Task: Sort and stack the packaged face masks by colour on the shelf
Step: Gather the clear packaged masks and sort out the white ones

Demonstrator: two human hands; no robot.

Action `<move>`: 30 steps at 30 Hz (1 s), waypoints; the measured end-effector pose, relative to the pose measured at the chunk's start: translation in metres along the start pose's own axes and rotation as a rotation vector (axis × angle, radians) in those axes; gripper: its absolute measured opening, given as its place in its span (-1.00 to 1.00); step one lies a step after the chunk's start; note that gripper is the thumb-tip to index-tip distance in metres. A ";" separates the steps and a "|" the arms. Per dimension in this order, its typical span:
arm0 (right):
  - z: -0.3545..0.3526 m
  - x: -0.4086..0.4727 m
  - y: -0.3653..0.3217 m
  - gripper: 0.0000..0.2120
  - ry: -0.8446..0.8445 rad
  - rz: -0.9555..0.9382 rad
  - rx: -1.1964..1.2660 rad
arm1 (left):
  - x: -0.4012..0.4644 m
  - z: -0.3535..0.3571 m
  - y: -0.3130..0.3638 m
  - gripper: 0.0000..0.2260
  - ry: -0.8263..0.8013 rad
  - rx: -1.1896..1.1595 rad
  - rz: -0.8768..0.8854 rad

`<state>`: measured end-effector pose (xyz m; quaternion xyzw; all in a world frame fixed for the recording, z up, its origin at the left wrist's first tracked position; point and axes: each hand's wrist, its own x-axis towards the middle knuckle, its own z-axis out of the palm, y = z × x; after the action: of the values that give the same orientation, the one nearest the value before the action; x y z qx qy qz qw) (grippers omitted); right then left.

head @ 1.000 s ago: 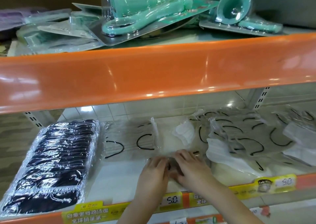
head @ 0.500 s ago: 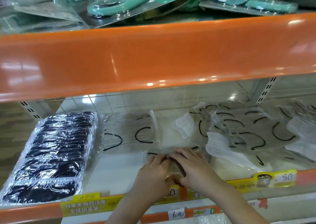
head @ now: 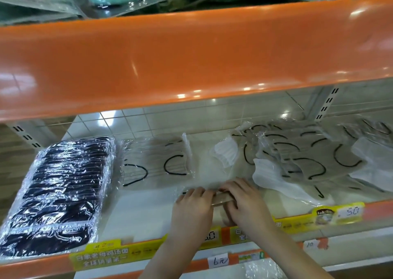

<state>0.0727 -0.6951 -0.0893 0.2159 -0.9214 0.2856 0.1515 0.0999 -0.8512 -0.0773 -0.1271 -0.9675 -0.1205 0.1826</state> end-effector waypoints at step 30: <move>0.052 0.081 -0.048 -0.68 -0.323 -0.118 -0.014 | -0.010 -0.016 -0.129 -0.85 0.326 0.081 -0.188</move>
<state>0.0183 -0.7862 -0.0757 0.3114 -0.9215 0.2312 0.0196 0.0769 -0.9792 -0.0907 -0.0076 -0.9368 -0.1171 0.3296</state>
